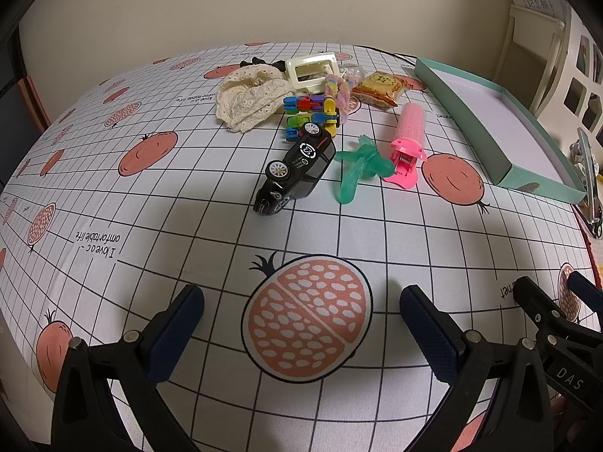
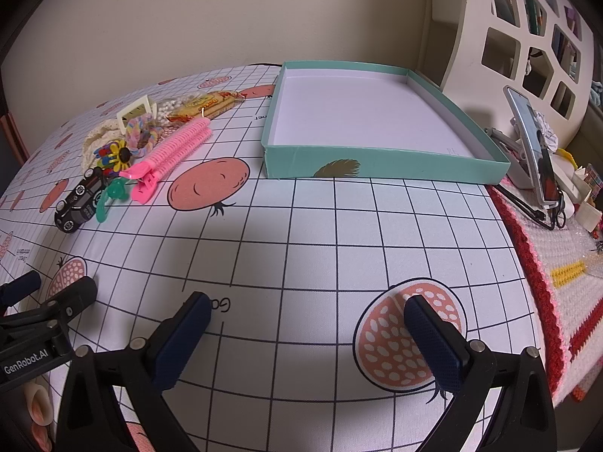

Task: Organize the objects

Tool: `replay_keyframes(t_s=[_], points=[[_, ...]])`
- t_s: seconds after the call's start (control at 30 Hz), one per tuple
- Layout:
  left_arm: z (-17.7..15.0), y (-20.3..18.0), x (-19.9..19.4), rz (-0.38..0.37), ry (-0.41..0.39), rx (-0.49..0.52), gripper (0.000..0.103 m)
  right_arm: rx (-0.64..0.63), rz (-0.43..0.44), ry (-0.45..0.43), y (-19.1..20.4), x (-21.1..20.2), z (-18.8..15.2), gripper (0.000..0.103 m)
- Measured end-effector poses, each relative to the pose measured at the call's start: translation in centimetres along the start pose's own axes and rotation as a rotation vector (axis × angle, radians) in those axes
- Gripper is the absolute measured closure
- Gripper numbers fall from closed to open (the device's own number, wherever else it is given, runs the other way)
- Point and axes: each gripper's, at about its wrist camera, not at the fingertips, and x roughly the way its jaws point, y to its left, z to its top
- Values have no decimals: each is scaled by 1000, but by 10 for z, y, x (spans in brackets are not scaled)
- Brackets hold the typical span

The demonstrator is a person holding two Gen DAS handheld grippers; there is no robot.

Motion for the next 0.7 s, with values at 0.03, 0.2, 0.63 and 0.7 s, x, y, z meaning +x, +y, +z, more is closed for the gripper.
replay_keyframes(t_s=[0.03, 0.2, 0.63, 0.7], points=[[0, 0, 0, 0, 0, 0, 0, 0, 0, 0, 0, 0, 0, 0], [0, 0, 0, 2, 0, -2, 0, 0, 0, 0, 0, 0, 0, 0], [2, 4, -2, -27, 17, -27, 0, -25, 7, 1, 1, -6, 8, 0], [6, 6, -6, -30, 22, -38, 0, -25, 29, -16, 3, -14, 15, 0]])
